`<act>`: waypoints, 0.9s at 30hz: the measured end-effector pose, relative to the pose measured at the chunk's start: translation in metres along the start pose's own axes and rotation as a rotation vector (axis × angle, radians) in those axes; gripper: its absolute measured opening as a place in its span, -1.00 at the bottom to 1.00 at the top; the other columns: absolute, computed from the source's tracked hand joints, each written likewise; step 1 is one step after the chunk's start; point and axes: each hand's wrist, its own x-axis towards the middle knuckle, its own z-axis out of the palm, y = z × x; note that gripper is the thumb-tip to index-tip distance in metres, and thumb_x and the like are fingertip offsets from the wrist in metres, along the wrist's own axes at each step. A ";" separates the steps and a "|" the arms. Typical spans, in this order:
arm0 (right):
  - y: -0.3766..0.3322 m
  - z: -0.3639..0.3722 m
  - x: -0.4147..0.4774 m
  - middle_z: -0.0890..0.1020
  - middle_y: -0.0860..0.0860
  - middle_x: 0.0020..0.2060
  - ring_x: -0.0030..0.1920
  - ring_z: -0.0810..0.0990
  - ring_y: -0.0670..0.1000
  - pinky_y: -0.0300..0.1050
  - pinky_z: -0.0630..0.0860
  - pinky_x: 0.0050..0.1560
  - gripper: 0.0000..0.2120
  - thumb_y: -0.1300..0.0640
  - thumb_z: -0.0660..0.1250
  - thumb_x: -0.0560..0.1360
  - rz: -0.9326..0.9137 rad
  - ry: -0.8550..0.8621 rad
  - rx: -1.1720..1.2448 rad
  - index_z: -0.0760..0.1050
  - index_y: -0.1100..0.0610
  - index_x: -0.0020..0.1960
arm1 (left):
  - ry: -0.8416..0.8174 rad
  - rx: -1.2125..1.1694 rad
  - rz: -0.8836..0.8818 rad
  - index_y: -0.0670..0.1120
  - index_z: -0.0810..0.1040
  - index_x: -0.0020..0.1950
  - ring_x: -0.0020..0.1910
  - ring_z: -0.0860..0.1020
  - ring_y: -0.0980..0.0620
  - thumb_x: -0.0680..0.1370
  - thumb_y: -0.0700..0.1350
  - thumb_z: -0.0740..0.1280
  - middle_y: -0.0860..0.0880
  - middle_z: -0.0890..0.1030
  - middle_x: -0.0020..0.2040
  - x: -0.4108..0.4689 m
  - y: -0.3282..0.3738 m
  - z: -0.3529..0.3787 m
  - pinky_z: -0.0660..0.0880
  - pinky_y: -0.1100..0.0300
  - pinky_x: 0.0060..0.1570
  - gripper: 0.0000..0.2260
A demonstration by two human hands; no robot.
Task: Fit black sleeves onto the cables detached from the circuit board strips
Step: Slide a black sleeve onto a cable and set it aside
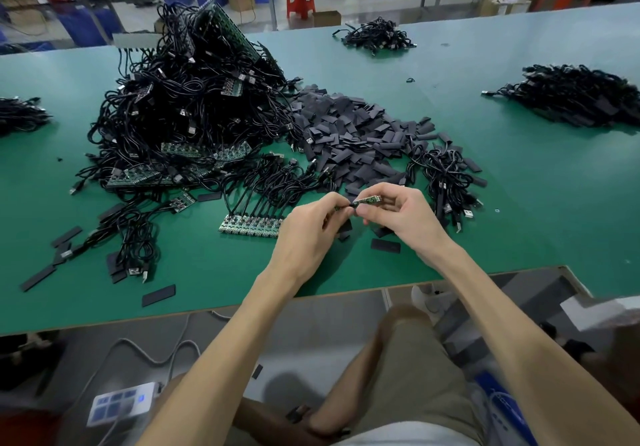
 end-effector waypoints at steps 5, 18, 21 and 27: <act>0.000 0.000 0.000 0.74 0.01 -0.16 -0.20 0.67 -0.03 -0.22 0.51 -0.27 -0.88 0.20 0.42 0.59 0.003 0.096 0.025 0.60 0.26 0.05 | 0.018 -0.112 0.021 -0.12 0.62 0.09 -0.28 0.49 0.24 0.62 -0.12 0.39 0.16 0.55 -0.27 0.000 0.001 -0.002 0.37 0.39 -0.26 -0.90; 0.003 -0.005 0.001 0.66 0.00 -0.25 -0.31 0.51 -0.08 -0.23 0.45 -0.32 -0.95 0.23 0.34 0.64 0.018 0.390 0.195 0.57 0.21 0.07 | 0.018 -0.501 -0.272 -0.10 0.63 -0.01 -0.48 0.36 0.06 0.71 -0.03 0.23 0.00 0.47 -0.45 0.005 -0.020 -0.008 0.31 0.28 -0.37 -0.75; 0.003 -0.004 0.001 0.65 -0.08 -0.27 -0.30 0.50 -0.14 -0.28 0.42 -0.32 -0.88 0.23 0.34 0.64 -0.004 0.379 0.109 0.65 0.10 0.07 | -0.021 -0.522 -0.283 -0.13 0.63 0.08 -0.40 0.44 0.12 0.66 -0.08 0.35 0.07 0.55 -0.34 0.006 -0.023 -0.008 0.40 0.33 -0.30 -0.87; -0.001 0.003 0.000 0.69 -0.12 -0.22 -0.24 0.57 -0.19 -0.34 0.44 -0.20 -0.88 0.22 0.40 0.60 -0.043 0.266 -0.141 0.67 0.05 0.07 | -0.064 -0.375 -0.197 -0.11 0.63 0.24 -0.31 0.48 0.13 0.63 -0.23 0.36 -0.03 0.62 -0.16 0.003 -0.022 -0.009 0.45 0.25 -0.18 -0.80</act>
